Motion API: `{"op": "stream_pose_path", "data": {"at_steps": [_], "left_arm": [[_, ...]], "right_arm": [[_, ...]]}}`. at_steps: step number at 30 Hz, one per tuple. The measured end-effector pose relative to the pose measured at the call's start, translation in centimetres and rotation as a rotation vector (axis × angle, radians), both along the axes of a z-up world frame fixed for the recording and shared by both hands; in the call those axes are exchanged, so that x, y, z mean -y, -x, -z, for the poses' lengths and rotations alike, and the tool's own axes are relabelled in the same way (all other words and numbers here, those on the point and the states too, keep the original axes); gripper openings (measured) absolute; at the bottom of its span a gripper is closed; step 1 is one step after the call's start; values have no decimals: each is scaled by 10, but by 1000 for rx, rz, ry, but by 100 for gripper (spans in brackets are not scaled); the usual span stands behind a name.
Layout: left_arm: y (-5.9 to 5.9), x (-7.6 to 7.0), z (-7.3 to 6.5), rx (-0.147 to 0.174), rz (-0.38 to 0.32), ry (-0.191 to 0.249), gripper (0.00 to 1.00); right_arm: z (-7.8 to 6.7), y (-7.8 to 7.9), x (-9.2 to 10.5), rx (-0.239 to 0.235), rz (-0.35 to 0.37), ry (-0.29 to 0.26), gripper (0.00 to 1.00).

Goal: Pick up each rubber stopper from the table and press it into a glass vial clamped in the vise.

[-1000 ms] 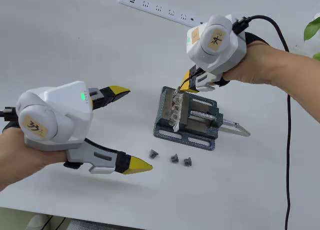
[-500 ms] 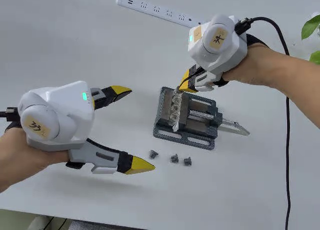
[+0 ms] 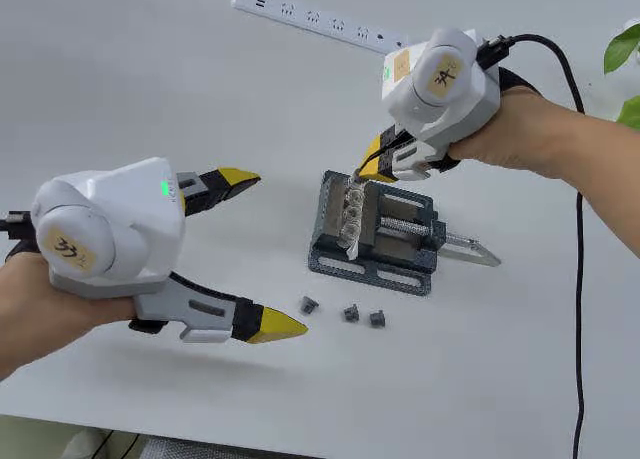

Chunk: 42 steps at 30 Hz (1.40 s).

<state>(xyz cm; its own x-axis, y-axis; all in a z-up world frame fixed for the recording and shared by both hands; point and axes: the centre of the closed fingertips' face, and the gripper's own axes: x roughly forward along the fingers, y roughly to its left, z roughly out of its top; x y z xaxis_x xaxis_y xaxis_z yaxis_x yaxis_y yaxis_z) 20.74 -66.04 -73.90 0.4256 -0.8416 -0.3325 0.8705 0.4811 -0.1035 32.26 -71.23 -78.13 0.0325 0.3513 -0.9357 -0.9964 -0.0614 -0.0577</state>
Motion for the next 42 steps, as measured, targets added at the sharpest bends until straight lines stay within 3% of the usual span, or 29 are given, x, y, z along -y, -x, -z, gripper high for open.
{"op": "stream_pose_path", "data": {"at_steps": [10,22,28,42], "left_arm": [[-1,1,0,-1,4,1,96],[0,2,6,-1,20,-12,96],[0,3,3,5,25,-23,97],[2,4,-11,21,42,-60,99]], "right_arm": [[0,1,3,-7,8,-13,0],[-18,-3,9,-1,72,-86,0],[-22,-2,13,8,89,-100,7],[-42,11,29,31,182,-217,20]]}}
